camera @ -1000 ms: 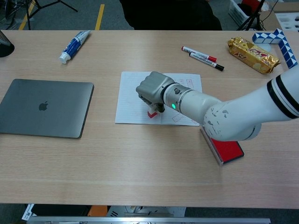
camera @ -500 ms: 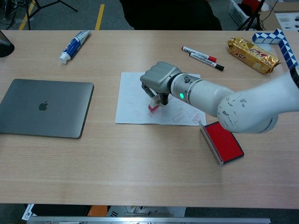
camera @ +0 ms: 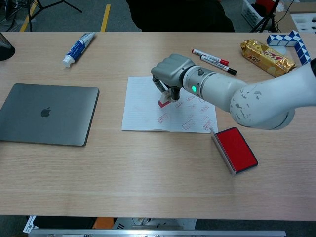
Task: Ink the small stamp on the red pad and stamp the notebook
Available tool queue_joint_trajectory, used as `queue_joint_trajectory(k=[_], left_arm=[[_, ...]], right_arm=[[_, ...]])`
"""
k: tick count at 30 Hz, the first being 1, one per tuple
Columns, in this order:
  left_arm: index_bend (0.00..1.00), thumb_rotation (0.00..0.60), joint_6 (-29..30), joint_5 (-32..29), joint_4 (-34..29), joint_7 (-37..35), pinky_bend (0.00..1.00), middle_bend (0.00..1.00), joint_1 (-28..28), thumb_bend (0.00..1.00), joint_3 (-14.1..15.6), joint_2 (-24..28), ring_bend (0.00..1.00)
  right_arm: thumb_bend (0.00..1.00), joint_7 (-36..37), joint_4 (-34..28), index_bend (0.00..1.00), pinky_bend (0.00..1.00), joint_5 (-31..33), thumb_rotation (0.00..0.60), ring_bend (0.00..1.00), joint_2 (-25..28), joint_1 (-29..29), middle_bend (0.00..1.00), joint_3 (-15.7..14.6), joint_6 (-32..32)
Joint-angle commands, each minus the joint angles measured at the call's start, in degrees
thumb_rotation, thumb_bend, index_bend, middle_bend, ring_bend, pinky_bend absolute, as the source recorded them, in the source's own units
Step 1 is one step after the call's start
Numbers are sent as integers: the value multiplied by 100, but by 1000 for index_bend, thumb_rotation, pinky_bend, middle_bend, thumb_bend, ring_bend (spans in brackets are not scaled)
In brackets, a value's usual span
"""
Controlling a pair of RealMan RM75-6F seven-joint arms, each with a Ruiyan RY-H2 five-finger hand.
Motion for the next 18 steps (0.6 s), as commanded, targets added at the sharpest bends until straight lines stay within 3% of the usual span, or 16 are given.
queue_joint_trajectory(k=[1,18], left_arm=[[125,600,-6,-13,1,-6,226,92,2,244,-2,6,249],[124,600,-49,-42,96,-84,226,90,3,245,8,-11,249]], right_arm=[[567,-57,117,843,472,71,600,498,-112,59,663,-16,-44],[571,-358,505,846,472,377,600,499,-504,238,665,-127,-87]])
